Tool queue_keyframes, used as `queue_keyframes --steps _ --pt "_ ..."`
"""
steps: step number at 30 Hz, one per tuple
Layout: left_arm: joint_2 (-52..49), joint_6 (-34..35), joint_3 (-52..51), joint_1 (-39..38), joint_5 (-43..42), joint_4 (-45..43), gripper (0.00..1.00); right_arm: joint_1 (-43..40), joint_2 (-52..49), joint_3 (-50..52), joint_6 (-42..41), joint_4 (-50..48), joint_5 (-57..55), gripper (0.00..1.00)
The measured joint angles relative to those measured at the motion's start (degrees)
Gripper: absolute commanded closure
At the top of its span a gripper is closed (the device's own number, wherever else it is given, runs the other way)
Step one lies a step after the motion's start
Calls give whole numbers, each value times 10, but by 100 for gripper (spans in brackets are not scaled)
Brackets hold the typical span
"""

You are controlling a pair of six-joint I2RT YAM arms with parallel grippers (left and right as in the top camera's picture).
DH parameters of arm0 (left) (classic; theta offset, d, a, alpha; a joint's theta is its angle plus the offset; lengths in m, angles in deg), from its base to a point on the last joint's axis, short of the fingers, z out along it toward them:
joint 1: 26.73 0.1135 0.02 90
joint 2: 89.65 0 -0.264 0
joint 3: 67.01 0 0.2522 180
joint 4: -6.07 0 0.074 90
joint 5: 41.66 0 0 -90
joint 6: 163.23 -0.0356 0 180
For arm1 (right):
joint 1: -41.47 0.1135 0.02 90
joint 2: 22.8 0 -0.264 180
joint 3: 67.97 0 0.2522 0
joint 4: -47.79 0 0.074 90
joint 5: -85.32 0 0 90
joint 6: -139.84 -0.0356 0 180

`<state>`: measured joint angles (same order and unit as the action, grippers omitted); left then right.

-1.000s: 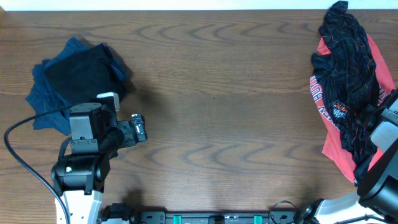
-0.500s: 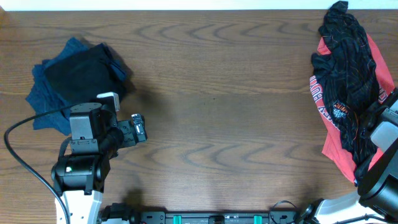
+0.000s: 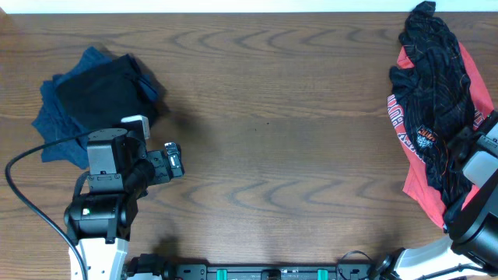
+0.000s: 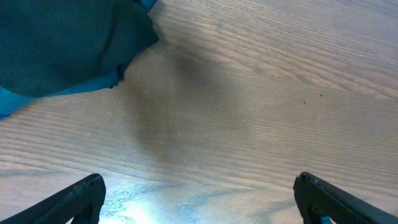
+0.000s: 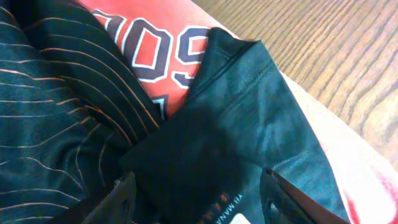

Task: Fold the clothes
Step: 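Reach the right gripper into the black jersey on the red shirt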

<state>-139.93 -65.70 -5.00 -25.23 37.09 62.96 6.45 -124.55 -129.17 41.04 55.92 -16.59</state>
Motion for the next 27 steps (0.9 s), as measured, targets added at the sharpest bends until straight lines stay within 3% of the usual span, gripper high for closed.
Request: queue_keyframes --steps 18,23,27 --pt "0 0 0 0 0 0 2 -1 0 0 -3 27 -37 44" --pt "0 0 0 0 0 0 2 -7 0 0 -12 30 -47 54" --pt "0 0 0 0 0 0 2 -14 0 0 -20 40 -51 53"
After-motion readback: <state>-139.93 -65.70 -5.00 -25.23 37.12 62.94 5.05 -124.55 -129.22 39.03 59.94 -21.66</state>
